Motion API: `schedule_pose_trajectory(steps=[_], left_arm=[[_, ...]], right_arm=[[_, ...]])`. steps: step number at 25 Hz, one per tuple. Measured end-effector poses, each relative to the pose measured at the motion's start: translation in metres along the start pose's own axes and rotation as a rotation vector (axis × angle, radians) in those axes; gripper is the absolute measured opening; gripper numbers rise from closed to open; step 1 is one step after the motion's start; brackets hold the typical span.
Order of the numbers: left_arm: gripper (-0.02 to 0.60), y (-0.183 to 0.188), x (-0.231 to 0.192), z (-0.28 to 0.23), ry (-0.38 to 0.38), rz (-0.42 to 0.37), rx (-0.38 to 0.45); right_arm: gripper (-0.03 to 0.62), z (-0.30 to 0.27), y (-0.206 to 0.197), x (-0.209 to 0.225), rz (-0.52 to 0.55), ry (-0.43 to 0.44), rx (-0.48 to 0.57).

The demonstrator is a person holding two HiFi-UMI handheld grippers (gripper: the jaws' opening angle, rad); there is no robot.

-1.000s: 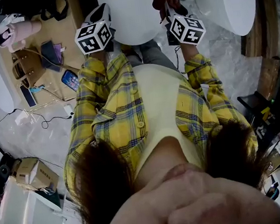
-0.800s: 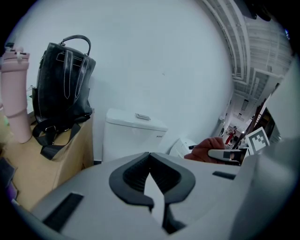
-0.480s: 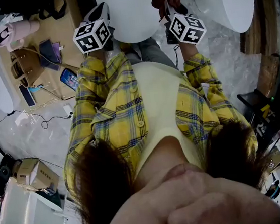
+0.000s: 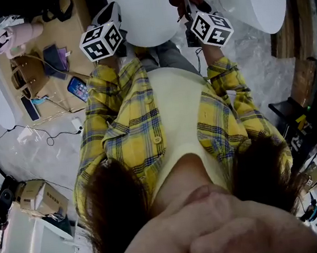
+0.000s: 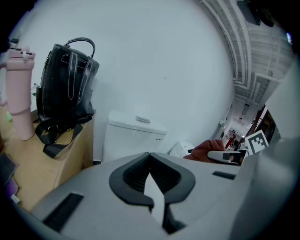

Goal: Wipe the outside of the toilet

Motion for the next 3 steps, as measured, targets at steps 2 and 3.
schedule_pose_trajectory(steps=[2, 3], left_arm=[[0.008, -0.0003, -0.0009, 0.0021, 0.004, 0.002, 0.003], [0.008, -0.0007, -0.0014, 0.0030, 0.006, 0.004, 0.005]], right_arm=[[0.081, -0.0010, 0.0002, -0.0017, 0.002, -0.002, 0.001], [0.081, -0.0016, 0.0002, -0.0026, 0.005, -0.004, 0.001]])
Point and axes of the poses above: the fingertips, and each gripper's own axes: z backward along the fingers, x to its right, y out of its top, the point moved 7 cm from there along z, backward along the fingers, and after that the axes turned 7 degrees about -y, right-handed, at the moved point
